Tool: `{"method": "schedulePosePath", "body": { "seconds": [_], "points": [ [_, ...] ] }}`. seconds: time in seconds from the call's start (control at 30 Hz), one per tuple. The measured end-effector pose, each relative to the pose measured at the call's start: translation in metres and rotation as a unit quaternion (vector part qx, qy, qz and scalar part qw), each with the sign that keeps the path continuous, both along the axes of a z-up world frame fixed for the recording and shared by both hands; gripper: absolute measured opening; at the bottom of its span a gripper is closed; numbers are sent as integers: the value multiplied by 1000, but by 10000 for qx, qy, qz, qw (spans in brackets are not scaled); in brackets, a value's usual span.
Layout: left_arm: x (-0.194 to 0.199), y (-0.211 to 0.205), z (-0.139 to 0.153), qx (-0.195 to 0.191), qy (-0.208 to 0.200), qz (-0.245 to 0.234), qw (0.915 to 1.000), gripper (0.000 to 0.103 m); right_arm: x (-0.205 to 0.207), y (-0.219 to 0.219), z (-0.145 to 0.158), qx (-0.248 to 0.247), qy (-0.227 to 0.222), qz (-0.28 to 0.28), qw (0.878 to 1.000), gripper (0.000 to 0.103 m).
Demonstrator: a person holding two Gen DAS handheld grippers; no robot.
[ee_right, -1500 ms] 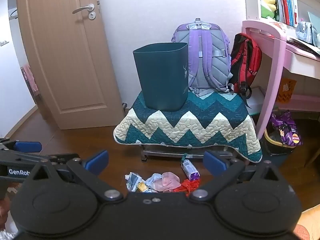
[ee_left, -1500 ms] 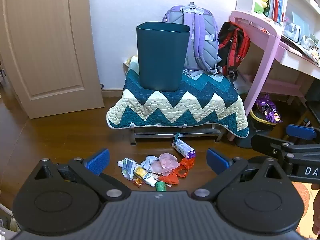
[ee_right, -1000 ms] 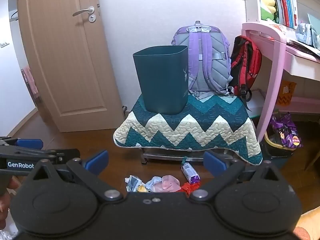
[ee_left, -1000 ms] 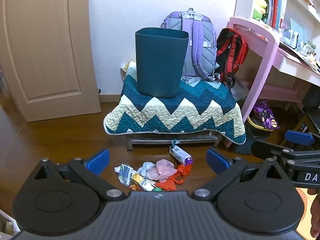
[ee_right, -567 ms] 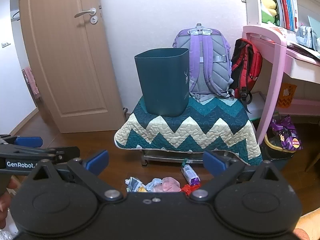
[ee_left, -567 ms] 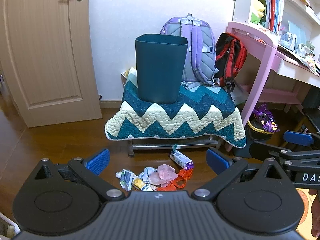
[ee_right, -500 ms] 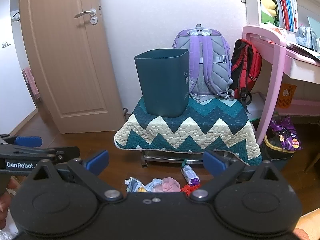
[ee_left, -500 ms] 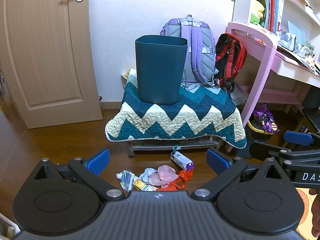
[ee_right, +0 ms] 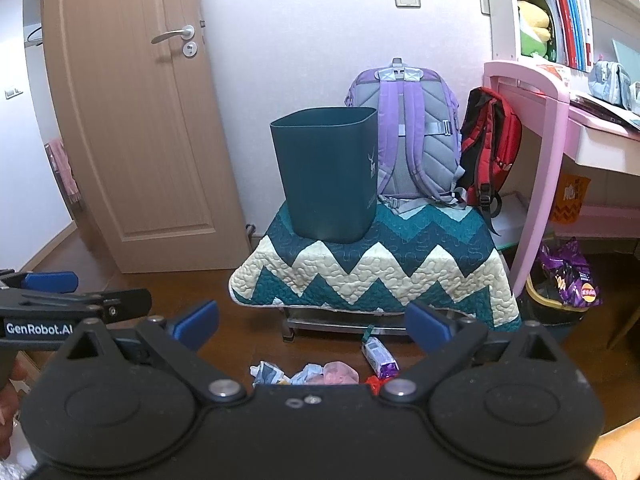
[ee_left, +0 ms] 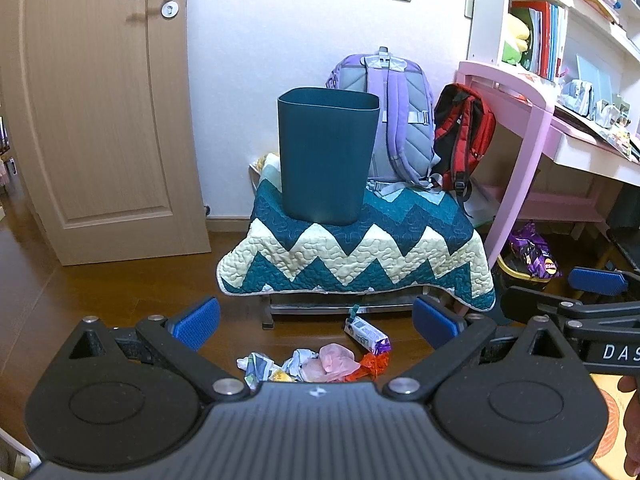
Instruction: Collect trash
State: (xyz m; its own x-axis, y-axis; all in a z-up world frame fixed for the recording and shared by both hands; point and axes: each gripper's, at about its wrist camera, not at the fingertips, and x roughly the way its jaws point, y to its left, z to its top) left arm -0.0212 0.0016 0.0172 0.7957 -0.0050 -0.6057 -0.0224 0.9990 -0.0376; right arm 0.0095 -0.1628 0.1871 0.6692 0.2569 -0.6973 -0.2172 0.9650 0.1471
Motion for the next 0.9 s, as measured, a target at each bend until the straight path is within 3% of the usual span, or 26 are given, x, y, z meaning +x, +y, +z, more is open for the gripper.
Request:
{"method": "schedulePosePath", "body": {
  "seconds": [0.47, 0.9],
  "points": [
    [-11, -2, 3, 141, -208, 26, 9997, 103, -8, 2, 1, 0, -96, 13, 10000, 99],
    [-13, 7, 0, -153, -231, 29, 9996, 103, -7, 3, -1, 1, -67, 10, 10000, 99]
  ]
}}
